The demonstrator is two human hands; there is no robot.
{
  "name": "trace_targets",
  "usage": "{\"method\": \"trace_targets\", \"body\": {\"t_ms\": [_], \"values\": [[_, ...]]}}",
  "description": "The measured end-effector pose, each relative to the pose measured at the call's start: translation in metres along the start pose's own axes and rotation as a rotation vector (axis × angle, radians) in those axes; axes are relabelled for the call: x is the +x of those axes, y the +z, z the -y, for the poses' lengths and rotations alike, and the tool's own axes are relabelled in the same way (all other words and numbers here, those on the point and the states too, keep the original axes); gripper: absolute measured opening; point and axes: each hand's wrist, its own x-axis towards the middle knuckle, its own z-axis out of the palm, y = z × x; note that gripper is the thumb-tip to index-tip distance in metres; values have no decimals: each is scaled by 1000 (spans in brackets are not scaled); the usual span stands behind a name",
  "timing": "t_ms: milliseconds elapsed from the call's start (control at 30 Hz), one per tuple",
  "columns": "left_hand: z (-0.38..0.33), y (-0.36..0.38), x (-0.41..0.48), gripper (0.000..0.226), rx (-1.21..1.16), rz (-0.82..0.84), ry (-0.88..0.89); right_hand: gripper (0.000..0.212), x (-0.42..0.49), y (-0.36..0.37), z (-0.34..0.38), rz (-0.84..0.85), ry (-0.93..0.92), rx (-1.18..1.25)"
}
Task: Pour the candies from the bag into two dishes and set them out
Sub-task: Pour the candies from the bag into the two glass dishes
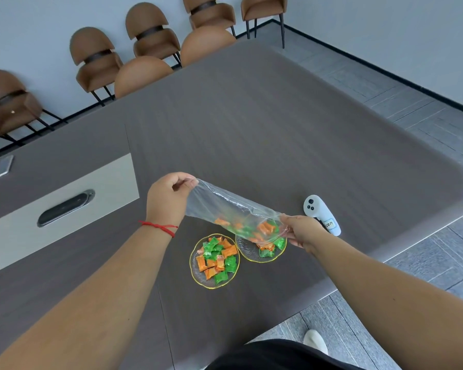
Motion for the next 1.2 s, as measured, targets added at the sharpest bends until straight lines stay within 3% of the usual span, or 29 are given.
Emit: {"method": "trace_targets", "body": {"t_ms": [400, 1000, 1100, 1200], "values": [[-36, -3, 0, 4, -18, -20, 78, 32, 0, -2, 0, 25, 36, 31], [-42, 2, 7, 6, 36, 17, 154, 15, -12, -17, 15, 3, 86, 143], [-35, -10, 14, 9, 144, 5, 240, 3, -11, -13, 25, 15, 39, 128], [-26, -30, 21, 5, 175, 58, 236, 13, -6, -6, 43, -8, -109, 56]]}}
